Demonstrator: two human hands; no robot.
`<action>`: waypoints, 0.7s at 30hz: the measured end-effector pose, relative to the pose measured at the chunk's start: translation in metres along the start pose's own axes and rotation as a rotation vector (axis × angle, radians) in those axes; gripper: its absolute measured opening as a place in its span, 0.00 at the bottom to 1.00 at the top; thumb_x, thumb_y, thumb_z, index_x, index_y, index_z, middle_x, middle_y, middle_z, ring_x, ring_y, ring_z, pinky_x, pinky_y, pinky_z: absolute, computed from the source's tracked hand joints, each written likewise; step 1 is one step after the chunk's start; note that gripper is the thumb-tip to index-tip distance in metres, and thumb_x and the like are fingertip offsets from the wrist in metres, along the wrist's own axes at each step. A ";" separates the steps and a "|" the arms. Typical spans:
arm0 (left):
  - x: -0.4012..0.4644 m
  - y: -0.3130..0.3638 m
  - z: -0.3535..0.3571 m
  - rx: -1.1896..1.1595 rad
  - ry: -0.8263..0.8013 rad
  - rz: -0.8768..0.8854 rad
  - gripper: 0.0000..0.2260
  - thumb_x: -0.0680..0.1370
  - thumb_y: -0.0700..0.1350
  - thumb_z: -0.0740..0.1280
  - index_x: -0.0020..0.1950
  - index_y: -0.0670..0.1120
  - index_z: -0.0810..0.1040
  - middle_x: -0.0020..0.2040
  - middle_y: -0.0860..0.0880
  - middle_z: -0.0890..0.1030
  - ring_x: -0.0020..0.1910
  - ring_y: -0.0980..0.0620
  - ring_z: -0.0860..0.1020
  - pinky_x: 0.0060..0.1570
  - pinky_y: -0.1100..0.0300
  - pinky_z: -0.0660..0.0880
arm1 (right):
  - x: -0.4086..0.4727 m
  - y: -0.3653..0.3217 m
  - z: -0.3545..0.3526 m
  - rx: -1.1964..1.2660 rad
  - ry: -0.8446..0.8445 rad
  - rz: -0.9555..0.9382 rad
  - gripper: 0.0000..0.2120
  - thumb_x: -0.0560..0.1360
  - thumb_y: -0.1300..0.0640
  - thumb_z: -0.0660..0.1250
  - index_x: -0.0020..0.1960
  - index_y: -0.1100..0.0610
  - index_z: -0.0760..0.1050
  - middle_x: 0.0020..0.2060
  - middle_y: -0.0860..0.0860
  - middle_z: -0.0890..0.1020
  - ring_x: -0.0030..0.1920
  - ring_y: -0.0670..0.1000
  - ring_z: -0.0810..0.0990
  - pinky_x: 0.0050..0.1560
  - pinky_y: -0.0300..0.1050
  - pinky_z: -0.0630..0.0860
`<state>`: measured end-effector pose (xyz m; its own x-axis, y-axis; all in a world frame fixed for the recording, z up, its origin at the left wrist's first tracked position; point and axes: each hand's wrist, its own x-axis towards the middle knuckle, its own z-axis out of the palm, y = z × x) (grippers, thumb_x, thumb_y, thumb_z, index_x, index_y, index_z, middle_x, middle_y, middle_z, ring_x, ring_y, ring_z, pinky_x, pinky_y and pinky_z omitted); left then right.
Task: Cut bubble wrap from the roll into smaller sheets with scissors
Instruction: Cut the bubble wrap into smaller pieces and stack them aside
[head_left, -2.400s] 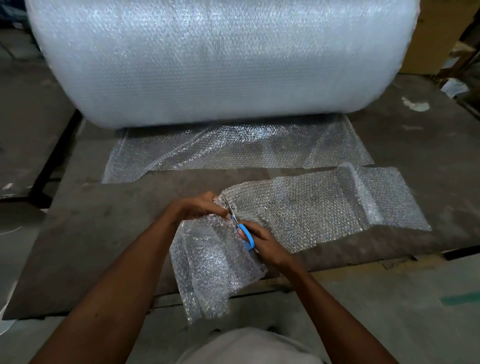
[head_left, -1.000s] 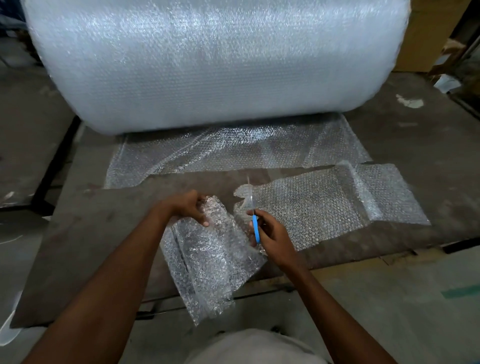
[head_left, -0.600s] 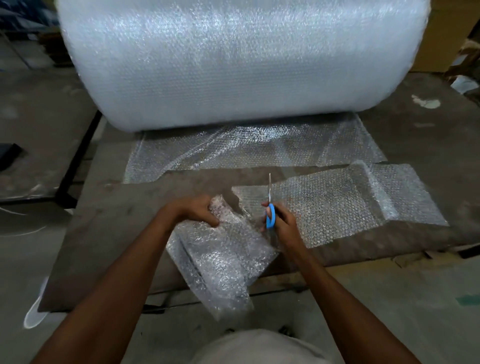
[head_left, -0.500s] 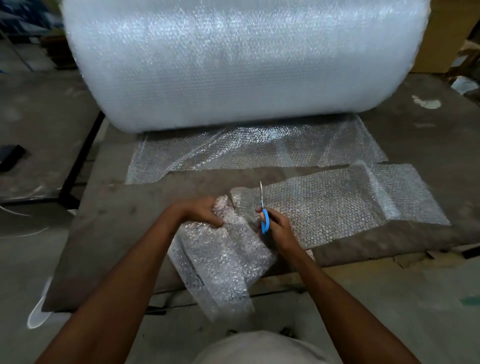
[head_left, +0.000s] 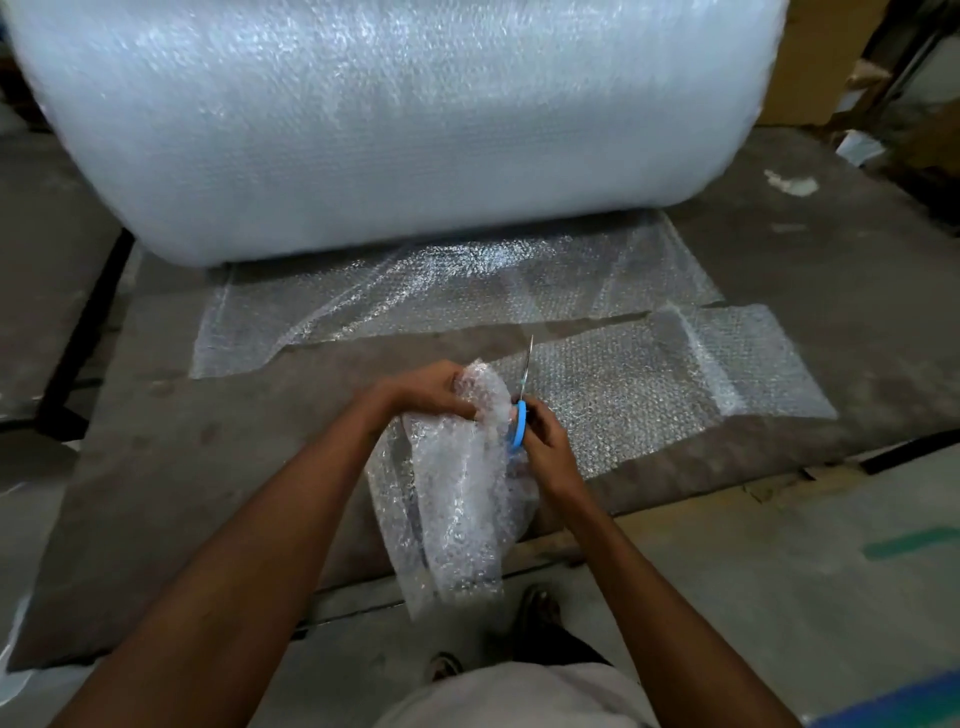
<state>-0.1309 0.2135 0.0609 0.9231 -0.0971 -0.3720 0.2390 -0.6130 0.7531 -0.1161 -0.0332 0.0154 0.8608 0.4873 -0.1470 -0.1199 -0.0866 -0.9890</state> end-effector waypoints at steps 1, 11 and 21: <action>0.009 0.000 -0.002 0.011 0.011 -0.004 0.17 0.78 0.45 0.80 0.64 0.43 0.84 0.58 0.47 0.88 0.57 0.47 0.86 0.63 0.47 0.82 | 0.004 -0.001 -0.007 -0.010 0.013 -0.009 0.15 0.85 0.61 0.67 0.71 0.54 0.77 0.61 0.50 0.85 0.61 0.49 0.85 0.59 0.47 0.83; 0.064 0.010 -0.015 -0.146 0.061 -0.031 0.18 0.76 0.53 0.81 0.63 0.48 0.85 0.59 0.51 0.88 0.60 0.51 0.86 0.68 0.46 0.79 | 0.051 -0.020 -0.067 -0.172 0.001 0.054 0.25 0.74 0.35 0.77 0.68 0.40 0.79 0.53 0.52 0.84 0.53 0.55 0.87 0.44 0.63 0.87; 0.096 0.012 -0.004 0.009 0.286 -0.112 0.34 0.74 0.69 0.76 0.71 0.48 0.77 0.62 0.54 0.83 0.58 0.60 0.83 0.59 0.61 0.80 | 0.086 -0.005 -0.082 -0.459 0.040 0.086 0.19 0.78 0.44 0.77 0.66 0.48 0.81 0.53 0.45 0.87 0.51 0.47 0.87 0.55 0.57 0.85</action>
<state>-0.0379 0.1998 0.0365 0.9388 0.1952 -0.2839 0.3427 -0.6148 0.7103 -0.0006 -0.0623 0.0086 0.8769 0.4283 -0.2180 0.0321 -0.5048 -0.8627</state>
